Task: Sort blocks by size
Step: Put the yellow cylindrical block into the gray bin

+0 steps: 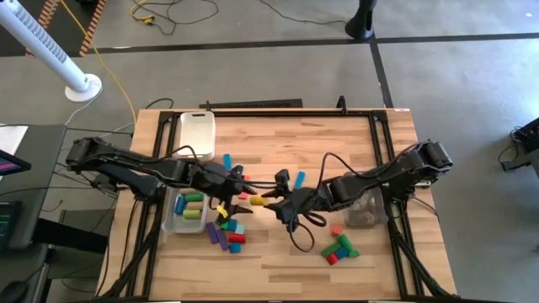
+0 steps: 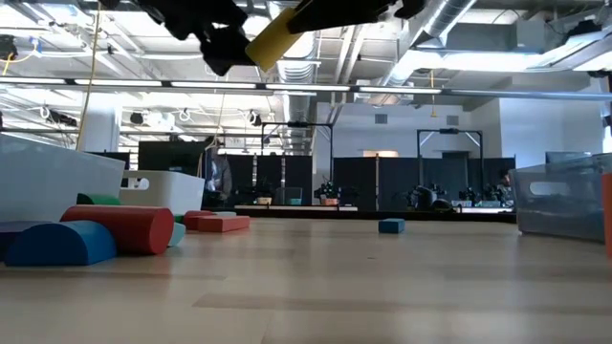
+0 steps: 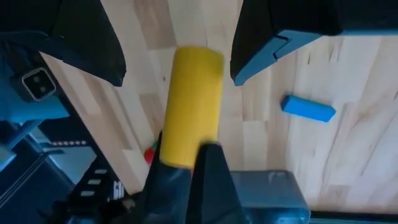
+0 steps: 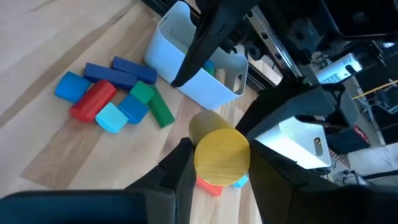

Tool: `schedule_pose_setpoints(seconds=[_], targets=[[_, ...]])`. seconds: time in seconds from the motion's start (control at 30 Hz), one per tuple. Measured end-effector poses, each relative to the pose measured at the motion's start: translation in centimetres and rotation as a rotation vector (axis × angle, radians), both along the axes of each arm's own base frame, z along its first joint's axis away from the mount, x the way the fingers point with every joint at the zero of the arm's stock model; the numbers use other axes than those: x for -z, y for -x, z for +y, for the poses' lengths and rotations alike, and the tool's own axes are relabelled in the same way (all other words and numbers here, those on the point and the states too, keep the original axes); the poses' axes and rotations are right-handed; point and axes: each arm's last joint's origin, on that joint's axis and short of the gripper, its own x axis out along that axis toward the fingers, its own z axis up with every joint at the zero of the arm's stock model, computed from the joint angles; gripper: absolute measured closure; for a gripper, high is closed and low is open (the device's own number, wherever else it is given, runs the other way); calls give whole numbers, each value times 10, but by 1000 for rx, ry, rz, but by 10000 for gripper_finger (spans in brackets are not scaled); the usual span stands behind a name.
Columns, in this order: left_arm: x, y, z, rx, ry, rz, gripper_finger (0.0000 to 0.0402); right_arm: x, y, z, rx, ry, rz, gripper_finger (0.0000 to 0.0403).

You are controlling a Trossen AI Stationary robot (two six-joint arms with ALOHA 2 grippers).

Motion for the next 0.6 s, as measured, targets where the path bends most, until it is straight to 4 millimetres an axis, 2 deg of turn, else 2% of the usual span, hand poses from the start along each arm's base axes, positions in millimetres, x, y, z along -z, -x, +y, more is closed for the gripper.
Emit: schedule_pose_setpoints(seconds=[0.17, 0.37, 0.6], targets=[[9, -9, 9, -35, 1, 21, 124, 0, -1, -1, -17, -12, 0, 249], [14, -20, 13, 1, 41, -15, 129, -1, -1, -1, -28, -18, -9, 249], [17, -25, 13, 29, 47, -25, 163, -1, -2, -3, -22, -22, -10, 249]])
